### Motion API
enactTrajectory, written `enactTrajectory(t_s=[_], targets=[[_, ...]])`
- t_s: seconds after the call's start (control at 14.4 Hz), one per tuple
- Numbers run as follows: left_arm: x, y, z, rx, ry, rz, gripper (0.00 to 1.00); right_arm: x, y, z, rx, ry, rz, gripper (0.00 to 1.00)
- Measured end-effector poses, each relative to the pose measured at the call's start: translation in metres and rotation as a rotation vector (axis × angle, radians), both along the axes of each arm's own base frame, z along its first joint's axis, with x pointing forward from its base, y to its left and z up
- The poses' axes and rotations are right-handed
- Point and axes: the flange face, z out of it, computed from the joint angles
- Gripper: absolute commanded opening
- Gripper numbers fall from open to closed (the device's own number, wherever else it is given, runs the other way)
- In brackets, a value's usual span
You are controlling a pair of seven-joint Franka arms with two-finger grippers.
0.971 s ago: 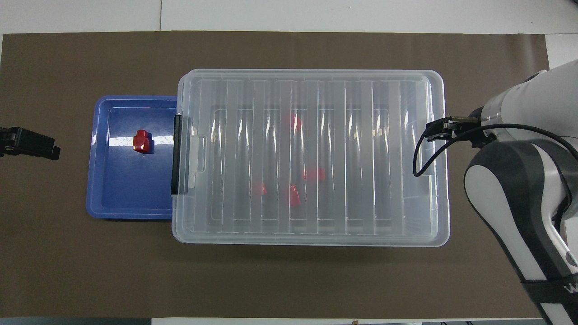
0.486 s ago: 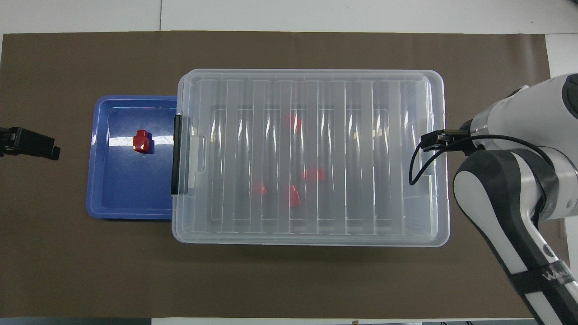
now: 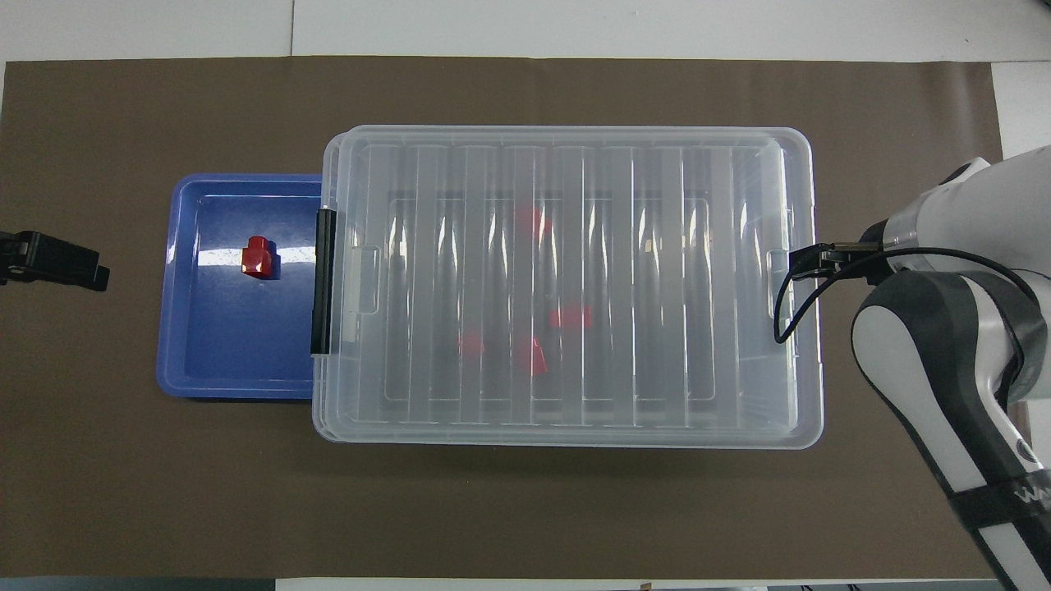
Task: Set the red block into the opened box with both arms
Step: 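Slide the clear lid away from the tray with the right gripper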
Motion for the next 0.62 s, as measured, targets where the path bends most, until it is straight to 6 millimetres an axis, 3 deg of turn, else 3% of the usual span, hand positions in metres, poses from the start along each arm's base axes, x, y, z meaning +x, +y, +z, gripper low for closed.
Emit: enactTrajectory(t_s=[0.21, 0.62], targets=[[0.0, 0.0, 0.0, 0.0, 0.0, 0.0, 1.0, 0.0, -0.016, 0.0, 0.0, -0.002, 0.029, 1.0], [0.0, 0.0, 0.0, 0.0, 0.0, 0.0, 1.0, 0.0, -0.065, 0.001, -0.002, -0.024, 0.078, 1.0]])
